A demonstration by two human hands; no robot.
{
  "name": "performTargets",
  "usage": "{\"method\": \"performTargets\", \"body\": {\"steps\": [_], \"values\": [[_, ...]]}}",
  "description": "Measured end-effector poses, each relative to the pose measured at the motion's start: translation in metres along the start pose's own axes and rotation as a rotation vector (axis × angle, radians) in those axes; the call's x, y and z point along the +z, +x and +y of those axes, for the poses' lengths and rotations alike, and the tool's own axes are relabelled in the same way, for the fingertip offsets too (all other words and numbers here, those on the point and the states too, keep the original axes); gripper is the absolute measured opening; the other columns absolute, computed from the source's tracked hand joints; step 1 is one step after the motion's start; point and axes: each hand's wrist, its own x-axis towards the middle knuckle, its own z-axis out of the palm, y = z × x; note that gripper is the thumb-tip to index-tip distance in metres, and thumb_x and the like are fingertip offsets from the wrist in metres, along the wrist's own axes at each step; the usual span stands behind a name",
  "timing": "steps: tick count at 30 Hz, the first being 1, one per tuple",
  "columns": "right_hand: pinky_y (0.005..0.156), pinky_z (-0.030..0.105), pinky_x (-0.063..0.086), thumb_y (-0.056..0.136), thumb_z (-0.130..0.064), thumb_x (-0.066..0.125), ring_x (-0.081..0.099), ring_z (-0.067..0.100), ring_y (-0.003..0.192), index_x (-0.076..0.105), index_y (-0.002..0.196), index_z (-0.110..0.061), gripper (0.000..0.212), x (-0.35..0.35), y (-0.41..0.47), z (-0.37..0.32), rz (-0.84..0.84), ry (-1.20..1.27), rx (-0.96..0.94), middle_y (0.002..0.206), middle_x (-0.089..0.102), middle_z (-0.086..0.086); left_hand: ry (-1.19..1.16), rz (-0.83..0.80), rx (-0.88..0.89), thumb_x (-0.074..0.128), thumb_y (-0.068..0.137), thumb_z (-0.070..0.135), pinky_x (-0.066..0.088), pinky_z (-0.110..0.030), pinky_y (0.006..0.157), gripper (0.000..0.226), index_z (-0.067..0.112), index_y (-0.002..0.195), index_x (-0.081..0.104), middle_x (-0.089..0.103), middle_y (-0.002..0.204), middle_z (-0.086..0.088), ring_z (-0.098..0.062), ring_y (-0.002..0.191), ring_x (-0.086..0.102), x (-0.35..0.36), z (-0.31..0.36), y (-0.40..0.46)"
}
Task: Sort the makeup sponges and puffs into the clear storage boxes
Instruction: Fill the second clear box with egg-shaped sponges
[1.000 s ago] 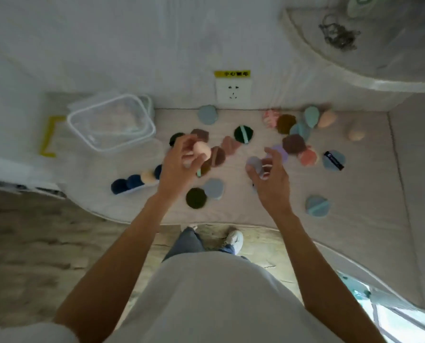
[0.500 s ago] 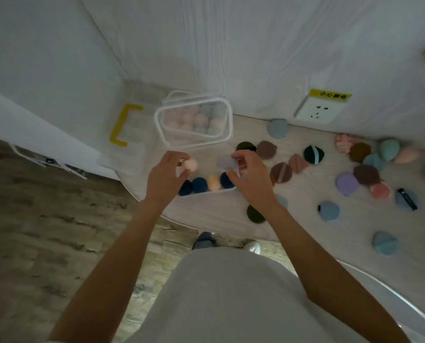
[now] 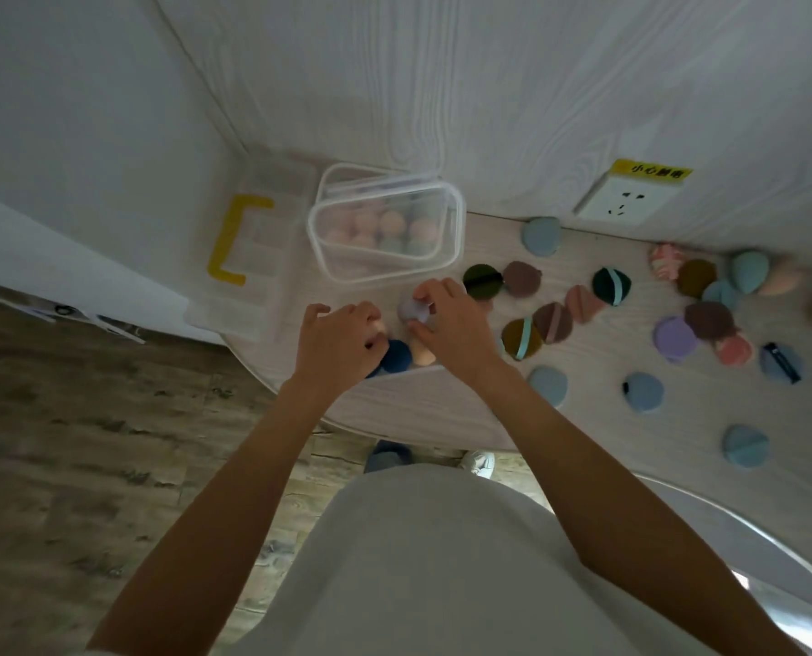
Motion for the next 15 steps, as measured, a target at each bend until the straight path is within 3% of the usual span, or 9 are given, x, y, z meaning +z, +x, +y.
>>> {"method": "performTargets", "body": {"steps": [6, 12, 15], "values": [[0.067, 0.019, 0.028, 0.083, -0.02, 0.065, 0.054, 0.024, 0.09, 0.054, 0.105, -0.005, 0.029, 0.009, 0.002, -0.006, 0.015, -0.044, 0.024, 0.105, 0.056, 0.011, -0.02, 0.08, 0.021, 0.064, 0.082, 0.019, 0.038, -0.039, 0.087, 0.009, 0.015, 0.09, 0.063, 0.067, 0.078, -0.002, -0.024, 0.07, 0.062, 0.005, -0.002, -0.003], [0.07, 0.036, 0.047, 0.083, -0.029, 0.064, 0.055, 0.025, 0.089, 0.055, 0.105, -0.01, 0.031, 0.016, -0.001, -0.007, -0.019, -0.155, 0.033, 0.102, 0.058, 0.009, -0.009, 0.033, -0.016, 0.063, 0.08, 0.025, 0.032, -0.038, 0.092, 0.015, 0.018, 0.093, 0.063, 0.068, 0.083, 0.0, -0.022, 0.074, 0.062, 0.006, -0.002, -0.001], [0.065, 0.035, 0.046, 0.084, -0.027, 0.062, 0.058, 0.026, 0.084, 0.055, 0.105, -0.01, 0.028, 0.019, -0.003, -0.007, -0.001, -0.102, 0.05, 0.102, 0.058, 0.008, 0.014, 0.027, -0.02, 0.061, 0.082, 0.029, 0.025, -0.037, 0.096, 0.016, 0.019, 0.095, 0.064, 0.068, 0.084, 0.002, -0.021, 0.074, 0.062, 0.003, -0.002, -0.002]]}}
